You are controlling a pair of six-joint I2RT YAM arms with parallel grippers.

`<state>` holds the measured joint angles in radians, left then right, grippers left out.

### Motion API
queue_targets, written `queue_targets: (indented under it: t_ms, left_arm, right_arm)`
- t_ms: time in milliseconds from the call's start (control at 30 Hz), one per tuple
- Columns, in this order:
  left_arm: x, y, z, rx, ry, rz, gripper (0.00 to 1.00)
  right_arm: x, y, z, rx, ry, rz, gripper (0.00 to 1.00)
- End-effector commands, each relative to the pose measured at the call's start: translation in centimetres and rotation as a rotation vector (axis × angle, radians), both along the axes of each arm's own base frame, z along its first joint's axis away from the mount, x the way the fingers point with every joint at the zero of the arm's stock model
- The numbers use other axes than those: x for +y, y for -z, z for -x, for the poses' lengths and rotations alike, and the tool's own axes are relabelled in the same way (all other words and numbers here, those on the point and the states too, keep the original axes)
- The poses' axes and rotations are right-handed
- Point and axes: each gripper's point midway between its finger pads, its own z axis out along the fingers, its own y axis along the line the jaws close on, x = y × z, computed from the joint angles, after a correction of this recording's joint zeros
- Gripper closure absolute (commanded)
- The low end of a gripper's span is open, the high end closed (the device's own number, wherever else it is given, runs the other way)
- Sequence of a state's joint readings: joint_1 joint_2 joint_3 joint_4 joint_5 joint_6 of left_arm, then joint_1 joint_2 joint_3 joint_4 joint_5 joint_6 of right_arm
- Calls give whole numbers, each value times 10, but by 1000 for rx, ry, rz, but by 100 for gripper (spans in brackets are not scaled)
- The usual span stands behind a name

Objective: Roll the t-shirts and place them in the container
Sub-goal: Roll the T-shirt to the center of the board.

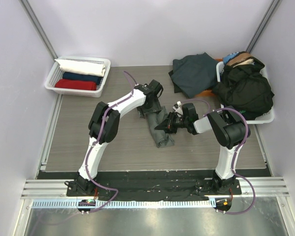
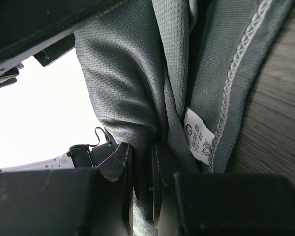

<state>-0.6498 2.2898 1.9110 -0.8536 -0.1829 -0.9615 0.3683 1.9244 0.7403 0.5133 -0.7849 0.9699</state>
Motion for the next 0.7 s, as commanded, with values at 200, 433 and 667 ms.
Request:
queue_targets:
  t_ms: [200, 433, 667]
  left_arm:
    - [8, 5, 8, 19, 2, -49, 41]
    - [18, 4, 2, -17, -25, -110, 73]
    - [22, 11, 2, -13, -43, -132, 78]
  right_arm:
    - [-3, 11, 10, 31, -2, 29, 97]
    - [-1, 3, 9, 27, 0, 14, 89]
    - [-3, -2, 13, 29, 4, 41, 64]
